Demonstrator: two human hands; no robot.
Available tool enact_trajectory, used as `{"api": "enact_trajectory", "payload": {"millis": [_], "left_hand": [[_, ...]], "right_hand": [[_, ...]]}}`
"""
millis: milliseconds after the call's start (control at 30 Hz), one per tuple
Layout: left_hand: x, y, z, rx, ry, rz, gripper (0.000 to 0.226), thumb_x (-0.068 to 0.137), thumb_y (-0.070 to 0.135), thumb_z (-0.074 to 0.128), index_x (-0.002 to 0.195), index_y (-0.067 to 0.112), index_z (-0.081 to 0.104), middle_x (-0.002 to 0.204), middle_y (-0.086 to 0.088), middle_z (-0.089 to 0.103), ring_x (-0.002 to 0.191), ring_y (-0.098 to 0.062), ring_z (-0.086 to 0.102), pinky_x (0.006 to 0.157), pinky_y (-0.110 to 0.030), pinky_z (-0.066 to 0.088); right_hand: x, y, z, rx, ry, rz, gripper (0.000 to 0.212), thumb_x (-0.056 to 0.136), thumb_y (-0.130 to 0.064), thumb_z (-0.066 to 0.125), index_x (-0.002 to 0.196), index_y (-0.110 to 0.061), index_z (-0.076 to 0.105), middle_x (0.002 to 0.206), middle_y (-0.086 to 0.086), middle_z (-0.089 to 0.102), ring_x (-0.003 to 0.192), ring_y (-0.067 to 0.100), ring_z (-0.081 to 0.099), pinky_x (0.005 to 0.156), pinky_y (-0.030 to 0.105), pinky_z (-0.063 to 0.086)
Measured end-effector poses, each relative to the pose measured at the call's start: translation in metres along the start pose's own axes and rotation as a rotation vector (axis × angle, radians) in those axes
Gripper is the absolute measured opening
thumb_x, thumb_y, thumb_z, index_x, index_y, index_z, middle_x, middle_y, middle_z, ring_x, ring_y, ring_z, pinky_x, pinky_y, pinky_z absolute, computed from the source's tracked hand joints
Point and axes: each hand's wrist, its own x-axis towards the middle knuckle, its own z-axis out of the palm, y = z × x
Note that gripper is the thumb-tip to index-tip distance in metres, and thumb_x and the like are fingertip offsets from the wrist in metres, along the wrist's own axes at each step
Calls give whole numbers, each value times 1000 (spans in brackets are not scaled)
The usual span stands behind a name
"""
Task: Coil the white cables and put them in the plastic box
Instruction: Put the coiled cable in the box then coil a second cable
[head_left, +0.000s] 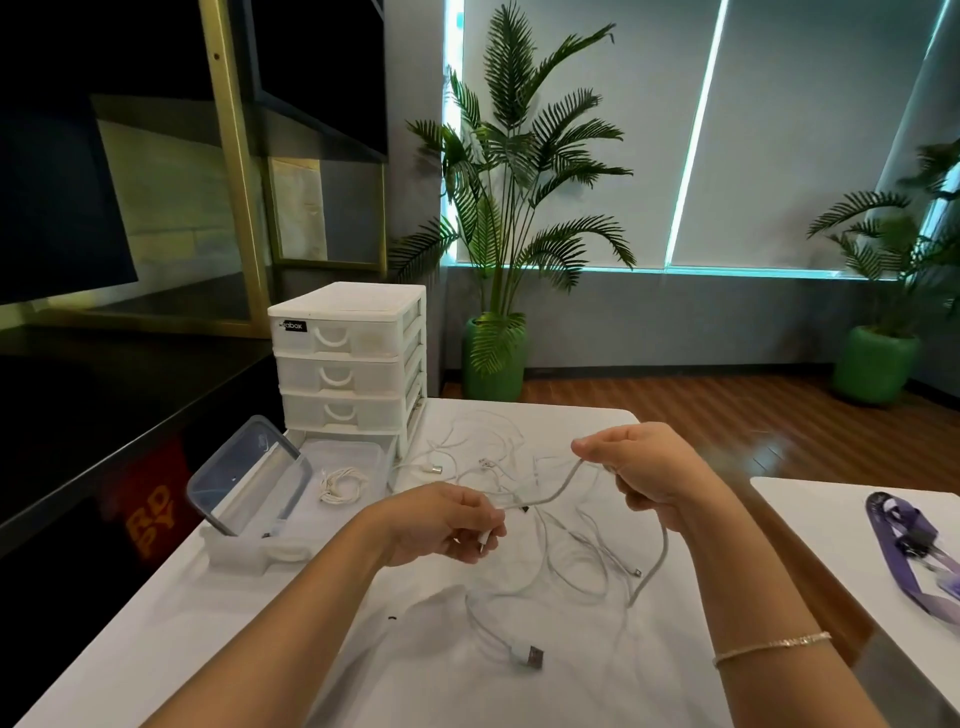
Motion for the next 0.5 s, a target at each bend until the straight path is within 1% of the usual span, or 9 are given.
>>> {"api": "enact_trajectory", "payload": {"millis": [33,67,133,200,233,300,333,400,500], "left_hand": [[-1,0,0,-53,-3,20,15,91,7,54,80,8,65,71,-2,66,69,-15,59,74,-27,52],[-2,1,0,-121,-10,36,14,90,1,53,83,6,65,72,-3,68,69,-16,62,74,-27,54],[-5,4,-1,-238,-51,48,25,88,-13,46,89,4,64,73,-5,70,68,-17,66,73,-27,56],[-8,7,2,-234,-102,44,37,84,-22,38,95,5,61,75,-5,71,68,-16,67,71,-25,56],[-10,9,4,-208,-127,38,41,83,-24,36,97,6,60,79,-5,73,68,-15,67,71,-24,56],[-12,13,9,-194,-165,36,45,82,-25,34,101,7,59,86,-6,74,67,-14,67,71,-23,55],[-12,15,11,-210,-173,39,45,82,-25,34,103,7,58,88,-7,74,67,-14,67,71,-24,55],[-13,18,13,-212,-167,43,44,84,-23,37,106,9,58,95,-7,74,78,-16,69,76,-24,55],[-10,16,14,32,-134,2,35,87,-13,50,108,15,57,104,-5,68,99,-21,63,91,-28,50]], "right_hand": [[0,1,1,-29,11,1,19,84,-23,67,90,-6,70,77,18,58,49,13,33,42,22,32],[0,2,2,-56,19,0,20,84,-25,67,90,-6,70,77,18,59,49,14,33,42,23,33],[1,4,4,-90,32,-7,24,84,-28,67,93,-5,71,64,11,52,49,14,33,42,23,33],[1,5,7,-114,40,-24,25,84,-29,66,93,-6,71,63,6,54,48,13,34,42,22,33],[1,5,8,-126,45,-37,25,84,-30,66,93,-7,72,69,5,60,48,12,37,42,21,33],[0,3,12,-149,62,-60,24,85,-30,65,93,-8,71,85,4,66,50,10,40,43,19,33],[0,2,12,-160,68,-68,23,86,-30,64,93,-9,71,86,3,66,51,10,41,43,19,33],[-3,1,13,-180,62,-71,21,86,-28,64,93,-9,70,78,1,61,51,9,40,42,17,31],[-6,2,13,-160,63,-69,20,86,-25,65,92,-7,71,70,-1,58,49,9,39,41,17,30]]}}
